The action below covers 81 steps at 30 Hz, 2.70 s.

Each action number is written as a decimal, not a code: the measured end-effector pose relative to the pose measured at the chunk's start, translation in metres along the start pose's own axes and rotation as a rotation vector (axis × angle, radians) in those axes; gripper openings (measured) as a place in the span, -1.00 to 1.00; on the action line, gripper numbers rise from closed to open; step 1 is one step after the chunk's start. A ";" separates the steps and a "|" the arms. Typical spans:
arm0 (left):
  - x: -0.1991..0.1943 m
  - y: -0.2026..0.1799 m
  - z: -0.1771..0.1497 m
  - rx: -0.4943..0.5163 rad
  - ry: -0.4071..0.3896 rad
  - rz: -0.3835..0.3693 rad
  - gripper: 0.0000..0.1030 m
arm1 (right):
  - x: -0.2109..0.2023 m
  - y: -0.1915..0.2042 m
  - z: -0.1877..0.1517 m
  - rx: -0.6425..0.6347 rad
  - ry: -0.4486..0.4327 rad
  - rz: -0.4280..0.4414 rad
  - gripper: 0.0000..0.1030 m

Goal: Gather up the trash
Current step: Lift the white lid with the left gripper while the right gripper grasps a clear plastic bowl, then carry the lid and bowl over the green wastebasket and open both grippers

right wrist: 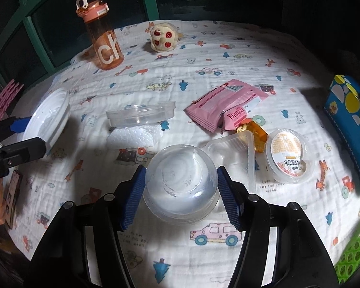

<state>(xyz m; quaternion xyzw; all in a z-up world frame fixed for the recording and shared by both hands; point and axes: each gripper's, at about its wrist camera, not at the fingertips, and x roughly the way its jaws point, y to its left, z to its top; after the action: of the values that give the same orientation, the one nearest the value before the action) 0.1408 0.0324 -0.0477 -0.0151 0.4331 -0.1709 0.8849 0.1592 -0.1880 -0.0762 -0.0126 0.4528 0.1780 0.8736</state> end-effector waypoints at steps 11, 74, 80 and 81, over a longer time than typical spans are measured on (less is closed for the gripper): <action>-0.001 -0.065 0.010 0.098 -0.010 -0.085 0.73 | -0.078 -0.035 -0.034 0.128 -0.094 -0.055 0.17; 0.082 -0.437 -0.015 0.567 0.202 -0.473 0.74 | -0.271 -0.242 -0.251 0.716 -0.252 -0.476 0.36; 0.080 -0.441 -0.020 0.564 0.211 -0.500 0.82 | -0.275 -0.241 -0.254 0.726 -0.264 -0.478 0.38; 0.079 -0.439 -0.020 0.561 0.208 -0.504 0.82 | -0.275 -0.240 -0.254 0.725 -0.264 -0.477 0.38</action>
<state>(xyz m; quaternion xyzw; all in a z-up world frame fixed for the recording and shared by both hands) 0.0435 -0.4039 -0.0437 0.1389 0.4395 -0.4953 0.7363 -0.1076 -0.5416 -0.0403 0.2128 0.3550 -0.1981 0.8885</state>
